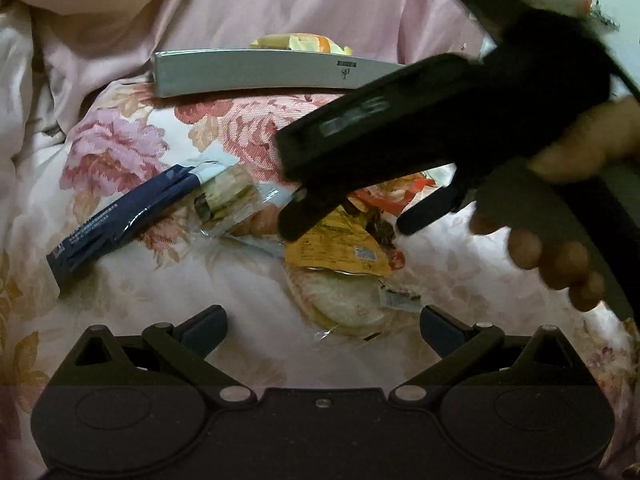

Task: Organize snacks
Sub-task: 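Move both tools back over the remaining snacks on the bedspread, then grasp the round clear-wrapped cake with the left tool while the right tool grasps the gold foil packet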

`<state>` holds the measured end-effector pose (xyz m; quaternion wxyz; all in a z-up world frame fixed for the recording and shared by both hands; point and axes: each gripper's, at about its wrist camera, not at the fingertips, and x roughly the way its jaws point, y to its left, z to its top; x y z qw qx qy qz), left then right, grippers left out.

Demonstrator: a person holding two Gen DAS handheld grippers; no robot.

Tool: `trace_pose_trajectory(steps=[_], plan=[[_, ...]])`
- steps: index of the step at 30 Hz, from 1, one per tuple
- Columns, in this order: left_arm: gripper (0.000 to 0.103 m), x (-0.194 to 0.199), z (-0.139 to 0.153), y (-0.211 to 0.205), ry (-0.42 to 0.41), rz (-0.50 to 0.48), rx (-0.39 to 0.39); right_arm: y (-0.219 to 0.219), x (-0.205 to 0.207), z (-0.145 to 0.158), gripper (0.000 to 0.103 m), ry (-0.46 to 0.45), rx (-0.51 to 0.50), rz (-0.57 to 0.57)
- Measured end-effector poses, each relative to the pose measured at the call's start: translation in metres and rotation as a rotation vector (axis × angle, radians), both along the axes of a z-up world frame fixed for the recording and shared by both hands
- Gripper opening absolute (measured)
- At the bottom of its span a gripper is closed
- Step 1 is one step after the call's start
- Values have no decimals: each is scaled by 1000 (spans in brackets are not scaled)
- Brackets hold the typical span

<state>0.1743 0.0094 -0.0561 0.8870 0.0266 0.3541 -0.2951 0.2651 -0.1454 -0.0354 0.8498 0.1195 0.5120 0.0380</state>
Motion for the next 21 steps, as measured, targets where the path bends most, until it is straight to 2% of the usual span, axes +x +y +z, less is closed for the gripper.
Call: trace_pose_trajectory(steps=[2, 5, 13, 17, 21], plan=[[102, 0, 1, 1, 5, 1, -11, 11, 4, -2, 99, -13, -91, 0], [102, -1, 1, 2, 5, -3, -19, 14, 2, -7, 93, -31, -154, 17], [102, -1, -1, 1, 18, -4, -19, -29, -21, -12, 76, -71, -56, 64], [102, -1, -2, -1, 22, -5, -10, -59, -38, -15, 61, -95, 10, 63], [102, 0, -3, -5, 26, -3, 3, -89, -58, -25, 59, -144, 53, 84]])
